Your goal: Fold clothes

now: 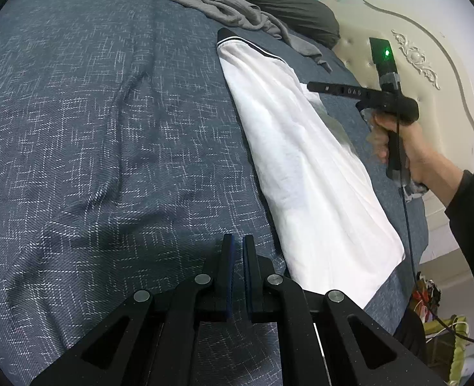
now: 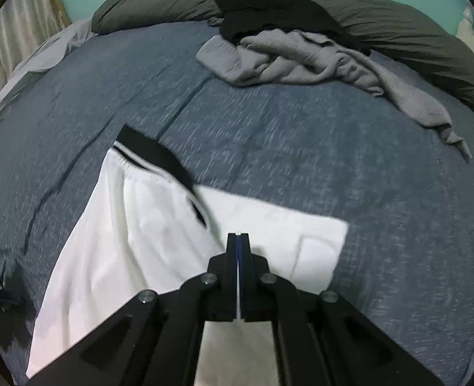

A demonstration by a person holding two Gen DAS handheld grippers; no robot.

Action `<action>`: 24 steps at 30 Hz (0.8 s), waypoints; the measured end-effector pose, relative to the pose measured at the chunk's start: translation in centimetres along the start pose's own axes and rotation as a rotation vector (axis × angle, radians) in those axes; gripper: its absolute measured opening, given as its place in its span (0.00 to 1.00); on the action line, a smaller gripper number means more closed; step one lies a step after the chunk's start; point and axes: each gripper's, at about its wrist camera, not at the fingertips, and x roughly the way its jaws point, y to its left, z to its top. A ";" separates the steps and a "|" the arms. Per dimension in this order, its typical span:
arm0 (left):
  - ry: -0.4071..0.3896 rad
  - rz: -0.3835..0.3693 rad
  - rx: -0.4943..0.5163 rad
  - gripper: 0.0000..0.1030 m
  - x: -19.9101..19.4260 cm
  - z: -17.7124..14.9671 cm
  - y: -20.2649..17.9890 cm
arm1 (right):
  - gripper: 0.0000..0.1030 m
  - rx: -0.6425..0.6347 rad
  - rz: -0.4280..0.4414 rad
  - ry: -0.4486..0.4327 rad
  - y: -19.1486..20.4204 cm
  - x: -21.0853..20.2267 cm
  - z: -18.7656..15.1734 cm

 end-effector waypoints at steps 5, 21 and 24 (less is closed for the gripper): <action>0.000 -0.002 -0.003 0.05 0.1 0.1 0.0 | 0.03 0.035 0.061 0.084 0.3 0.6 -1.0; 0.007 -0.003 -0.005 0.05 0.6 0.1 -0.1 | 0.03 -0.030 0.029 0.109 0.6 0.9 -3.8; 0.008 -0.003 -0.005 0.05 0.5 0.2 -0.1 | 0.02 -0.021 0.029 0.073 0.4 0.1 -3.7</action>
